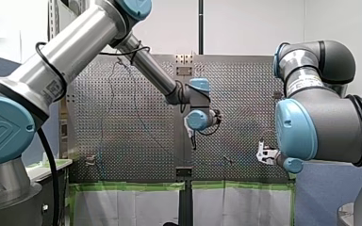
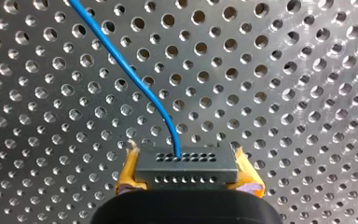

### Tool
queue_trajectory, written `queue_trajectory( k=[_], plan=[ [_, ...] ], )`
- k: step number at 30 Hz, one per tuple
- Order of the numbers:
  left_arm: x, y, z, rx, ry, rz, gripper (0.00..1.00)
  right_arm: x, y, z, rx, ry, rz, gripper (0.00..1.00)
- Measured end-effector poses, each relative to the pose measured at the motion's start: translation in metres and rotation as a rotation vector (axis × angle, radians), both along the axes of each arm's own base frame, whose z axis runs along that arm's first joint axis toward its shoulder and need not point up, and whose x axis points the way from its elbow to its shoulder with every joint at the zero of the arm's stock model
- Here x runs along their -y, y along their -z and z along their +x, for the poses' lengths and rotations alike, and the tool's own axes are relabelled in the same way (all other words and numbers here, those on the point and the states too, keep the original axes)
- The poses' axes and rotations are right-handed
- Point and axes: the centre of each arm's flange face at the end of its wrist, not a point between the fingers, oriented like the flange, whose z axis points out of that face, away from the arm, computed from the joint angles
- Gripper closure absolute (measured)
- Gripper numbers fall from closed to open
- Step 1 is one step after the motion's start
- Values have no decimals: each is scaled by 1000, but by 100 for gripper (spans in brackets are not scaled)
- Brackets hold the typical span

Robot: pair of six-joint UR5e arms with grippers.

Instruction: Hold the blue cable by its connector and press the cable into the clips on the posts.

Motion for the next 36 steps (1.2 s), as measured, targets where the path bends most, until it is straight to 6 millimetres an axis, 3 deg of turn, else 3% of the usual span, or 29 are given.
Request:
queue_trajectory(
  k=[25,36],
  plan=[
    [-63,-51,-52,9,-12,22,0,-2,-1,6,-10,-13,2,100],
    [-92,-66,-76,8,-27,22,0,5,-31,2,-10,1,-26,100]
  ],
)
